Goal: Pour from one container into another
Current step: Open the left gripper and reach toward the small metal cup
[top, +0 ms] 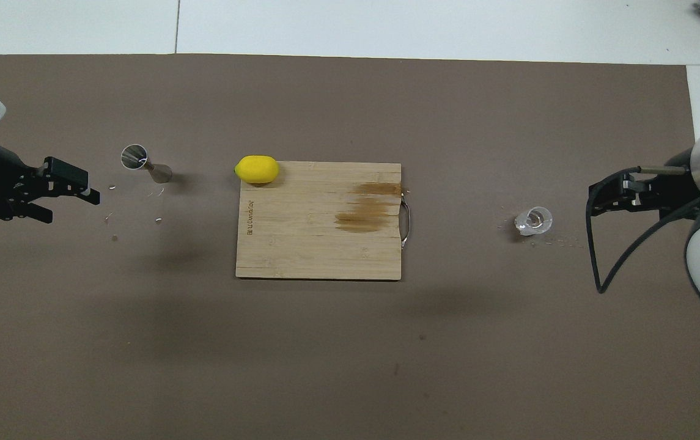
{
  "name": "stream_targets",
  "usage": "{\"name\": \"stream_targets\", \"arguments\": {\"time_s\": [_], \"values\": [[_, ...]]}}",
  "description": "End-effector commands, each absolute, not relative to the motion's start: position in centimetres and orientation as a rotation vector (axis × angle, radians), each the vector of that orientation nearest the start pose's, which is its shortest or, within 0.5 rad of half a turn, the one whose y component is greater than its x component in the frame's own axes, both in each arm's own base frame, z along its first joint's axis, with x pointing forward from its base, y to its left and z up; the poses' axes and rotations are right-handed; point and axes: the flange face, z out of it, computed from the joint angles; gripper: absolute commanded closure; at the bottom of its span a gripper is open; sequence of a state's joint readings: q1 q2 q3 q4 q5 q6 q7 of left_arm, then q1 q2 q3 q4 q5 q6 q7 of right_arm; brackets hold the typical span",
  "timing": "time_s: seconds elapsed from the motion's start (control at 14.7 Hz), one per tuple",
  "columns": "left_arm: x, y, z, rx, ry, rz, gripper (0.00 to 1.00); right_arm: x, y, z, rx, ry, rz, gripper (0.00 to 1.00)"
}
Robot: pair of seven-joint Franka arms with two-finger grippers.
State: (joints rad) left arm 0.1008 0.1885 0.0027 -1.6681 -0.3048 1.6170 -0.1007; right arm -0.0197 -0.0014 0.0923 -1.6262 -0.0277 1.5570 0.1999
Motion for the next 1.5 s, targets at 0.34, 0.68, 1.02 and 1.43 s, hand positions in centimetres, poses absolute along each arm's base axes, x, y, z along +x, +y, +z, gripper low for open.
{"name": "stream_targets", "arguments": {"time_s": [0.34,0.68,1.02,1.43], "values": [[57.4,7.7,41.4,-3.146,-1.728,0.752,0.00,53.9,3.7,59.8,-3.177,0.163,0.120,0.00],[57.7,10.0,37.6,-2.785,-2.320,0.984,0.00,53.9,3.7,59.8,-3.177,0.163,0.120,0.00],[57.1,11.6,35.1,-2.380,-2.856,1.175,0.00,53.8,3.7,59.8,-3.177,0.160,0.120,0.00],[57.7,10.9,32.4,-2.025,-3.199,1.333,0.00,53.8,3.7,59.8,-3.177,0.160,0.120,0.00]]}}
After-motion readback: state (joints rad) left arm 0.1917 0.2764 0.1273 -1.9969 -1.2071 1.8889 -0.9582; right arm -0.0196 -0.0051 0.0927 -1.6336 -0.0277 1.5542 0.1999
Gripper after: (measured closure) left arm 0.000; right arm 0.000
